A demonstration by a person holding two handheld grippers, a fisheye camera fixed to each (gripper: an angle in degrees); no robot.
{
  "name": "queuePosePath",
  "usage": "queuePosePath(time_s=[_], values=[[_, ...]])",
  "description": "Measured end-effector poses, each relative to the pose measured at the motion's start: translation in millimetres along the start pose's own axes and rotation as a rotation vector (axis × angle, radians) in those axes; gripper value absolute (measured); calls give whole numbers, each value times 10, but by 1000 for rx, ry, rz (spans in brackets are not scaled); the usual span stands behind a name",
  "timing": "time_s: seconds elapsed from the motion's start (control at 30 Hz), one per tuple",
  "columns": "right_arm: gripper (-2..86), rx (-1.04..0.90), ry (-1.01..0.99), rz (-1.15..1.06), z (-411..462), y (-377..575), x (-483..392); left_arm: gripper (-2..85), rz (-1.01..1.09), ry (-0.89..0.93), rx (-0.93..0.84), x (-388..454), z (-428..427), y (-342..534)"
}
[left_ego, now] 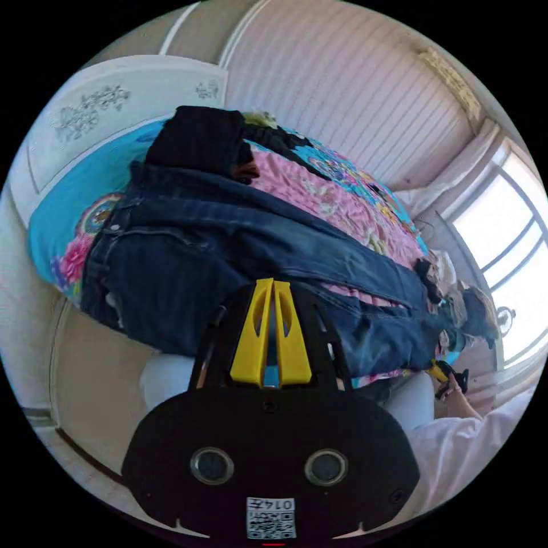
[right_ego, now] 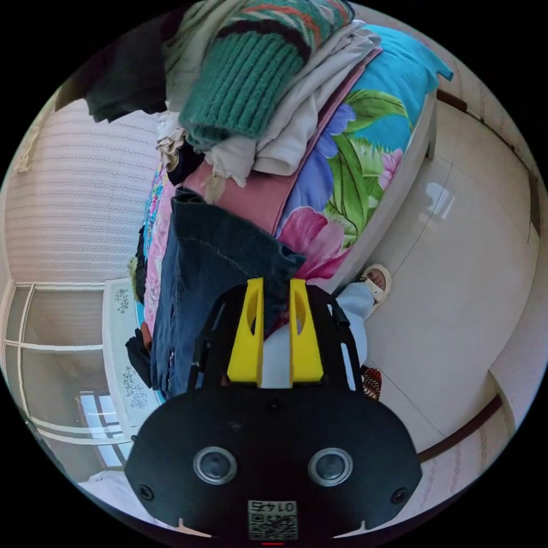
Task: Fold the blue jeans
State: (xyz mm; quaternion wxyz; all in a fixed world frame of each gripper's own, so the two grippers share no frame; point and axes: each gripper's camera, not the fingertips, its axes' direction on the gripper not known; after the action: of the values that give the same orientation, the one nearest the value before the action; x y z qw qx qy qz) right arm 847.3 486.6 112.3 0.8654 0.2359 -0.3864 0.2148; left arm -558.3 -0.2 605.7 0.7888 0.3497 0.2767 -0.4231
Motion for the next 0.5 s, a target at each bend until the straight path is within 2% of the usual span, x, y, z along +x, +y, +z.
queuePosePath(time_s=[0.07, 0.17, 0.23, 0.3, 0.37, 0.5], values=[[53, -1, -8, -37, -101, 56, -60, 14, -147, -80, 8, -586, -262, 38], [37, -33, 54, -74, -248, 125, -210, 67, -370, -70, 23, -1452, -605, 139], [30, -43, 85, -103, -337, 158, -330, 84, -541, -40, 80, -1930, -779, 246], [25, -41, 113, -152, -447, 206, -524, 100, -761, 89, 209, -2488, -920, 426], [22, -36, 133, -183, -509, 245, -681, 114, -849, 168, 245, -2819, -922, 491], [18, -20, 188, -252, -581, 388, -1054, 135, -955, 181, 212, -3362, -887, 464]])
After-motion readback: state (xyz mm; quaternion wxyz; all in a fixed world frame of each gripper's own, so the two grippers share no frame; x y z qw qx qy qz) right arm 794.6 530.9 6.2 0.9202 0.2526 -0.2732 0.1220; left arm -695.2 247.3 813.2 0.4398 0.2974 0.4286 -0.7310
